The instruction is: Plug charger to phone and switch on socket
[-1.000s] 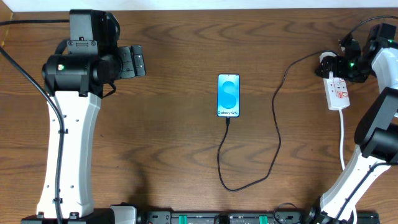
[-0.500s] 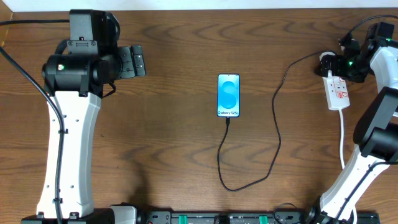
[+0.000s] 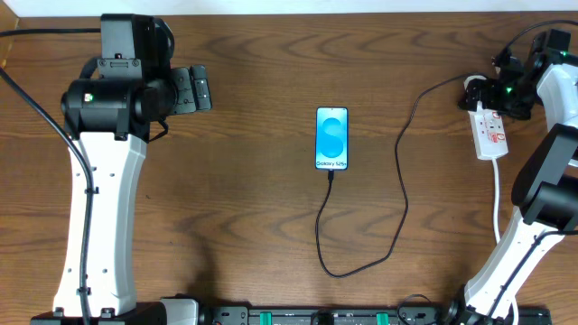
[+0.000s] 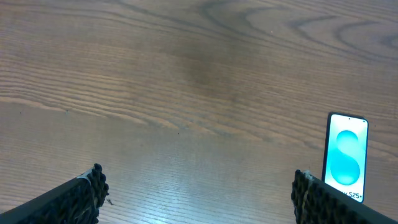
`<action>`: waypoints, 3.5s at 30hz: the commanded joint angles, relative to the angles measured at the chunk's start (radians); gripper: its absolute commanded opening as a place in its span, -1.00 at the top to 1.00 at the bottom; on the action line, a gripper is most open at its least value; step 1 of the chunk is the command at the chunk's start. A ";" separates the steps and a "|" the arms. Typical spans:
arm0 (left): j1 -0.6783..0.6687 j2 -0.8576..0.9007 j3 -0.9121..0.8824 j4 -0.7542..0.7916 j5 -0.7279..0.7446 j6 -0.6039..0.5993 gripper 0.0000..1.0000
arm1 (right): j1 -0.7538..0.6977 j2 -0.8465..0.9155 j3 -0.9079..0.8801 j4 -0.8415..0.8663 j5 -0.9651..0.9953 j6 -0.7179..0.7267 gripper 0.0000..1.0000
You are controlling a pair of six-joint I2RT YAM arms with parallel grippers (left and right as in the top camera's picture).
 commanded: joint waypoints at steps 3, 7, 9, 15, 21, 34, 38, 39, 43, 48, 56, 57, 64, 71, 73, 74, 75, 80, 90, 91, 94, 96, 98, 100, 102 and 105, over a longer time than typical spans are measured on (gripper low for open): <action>0.003 -0.001 0.002 -0.003 -0.016 0.006 -0.93 | 0.010 0.023 0.019 -0.009 0.010 0.019 -0.98; 0.003 -0.001 0.002 -0.003 -0.016 0.006 -0.93 | 0.010 0.023 0.019 -0.018 0.006 0.019 -0.99; 0.003 -0.001 0.002 -0.003 -0.016 0.006 -0.93 | 0.010 0.023 0.019 -0.022 -0.011 0.023 -0.98; 0.003 -0.001 0.002 -0.003 -0.016 0.006 -0.93 | 0.010 0.023 0.018 -0.028 -0.093 0.027 -0.99; 0.003 -0.001 0.002 -0.003 -0.016 0.006 -0.93 | 0.010 0.023 0.017 -0.051 -0.144 0.049 -0.99; 0.003 -0.001 0.002 -0.003 -0.016 0.006 -0.93 | 0.010 0.024 -0.017 -0.079 -0.177 0.048 -0.99; 0.003 -0.001 0.002 -0.003 -0.016 0.006 -0.93 | 0.010 0.024 -0.038 -0.058 -0.206 0.049 -0.99; 0.003 -0.001 0.002 -0.003 -0.016 0.006 -0.93 | 0.010 0.024 -0.045 -0.051 -0.213 0.049 -0.99; 0.003 -0.001 0.002 -0.003 -0.016 0.006 -0.93 | 0.010 0.024 -0.065 -0.034 -0.219 0.056 -0.99; 0.003 -0.001 0.002 -0.003 -0.016 0.006 -0.93 | 0.010 0.024 -0.068 -0.032 -0.218 0.056 -0.99; 0.003 -0.001 0.002 -0.003 -0.016 0.006 -0.93 | 0.000 0.022 0.006 -0.055 -0.078 0.102 -0.99; 0.003 -0.001 0.002 -0.003 -0.016 0.006 -0.93 | -0.003 0.021 0.030 -0.072 -0.074 0.105 -0.98; 0.003 -0.001 0.002 -0.003 -0.016 0.006 -0.93 | -0.019 0.017 0.248 -0.245 -0.021 0.109 -0.99; 0.003 -0.001 0.002 -0.003 -0.016 0.006 -0.93 | -0.016 0.016 0.443 -0.398 0.043 0.138 -0.98; 0.003 -0.001 0.002 -0.003 -0.016 0.006 -0.93 | -0.012 0.016 0.492 -0.442 0.042 0.139 -0.98; 0.003 -0.001 0.002 -0.003 -0.016 0.006 -0.93 | -0.010 0.016 0.512 -0.456 0.040 0.147 -0.99; 0.003 -0.001 0.002 -0.003 -0.016 0.006 -0.93 | -0.008 0.016 0.534 -0.472 0.040 0.155 -0.99; 0.003 -0.001 0.002 -0.003 -0.016 0.006 -0.93 | 0.014 0.013 0.632 -0.532 0.040 0.161 -0.98; 0.003 -0.001 0.002 -0.003 -0.016 0.006 -0.93 | 0.057 -0.014 0.645 -0.543 0.040 0.161 -0.98; 0.003 -0.001 0.002 -0.003 -0.016 0.006 -0.93 | 0.058 -0.014 0.644 -0.544 0.040 0.160 -0.99; 0.003 -0.001 0.002 -0.003 -0.016 0.006 -0.93 | 0.057 -0.014 0.644 -0.543 0.041 0.160 -0.99; 0.003 -0.001 0.002 -0.003 -0.016 0.006 -0.93 | 0.056 -0.014 0.644 -0.544 0.040 0.160 -0.98; 0.003 -0.001 0.002 -0.003 -0.016 0.006 -0.93 | 0.056 -0.014 0.644 -0.543 0.040 0.160 -0.99; 0.003 -0.001 0.002 -0.003 -0.016 0.006 -0.93 | 0.056 -0.014 0.644 -0.543 0.040 0.160 -0.99; 0.003 -0.001 0.002 -0.003 -0.016 0.006 -0.93 | 0.056 -0.014 0.644 -0.543 0.040 0.160 -0.98; 0.003 -0.001 0.002 -0.003 -0.016 0.006 -0.93 | 0.055 -0.014 0.644 -0.543 0.040 0.160 -0.99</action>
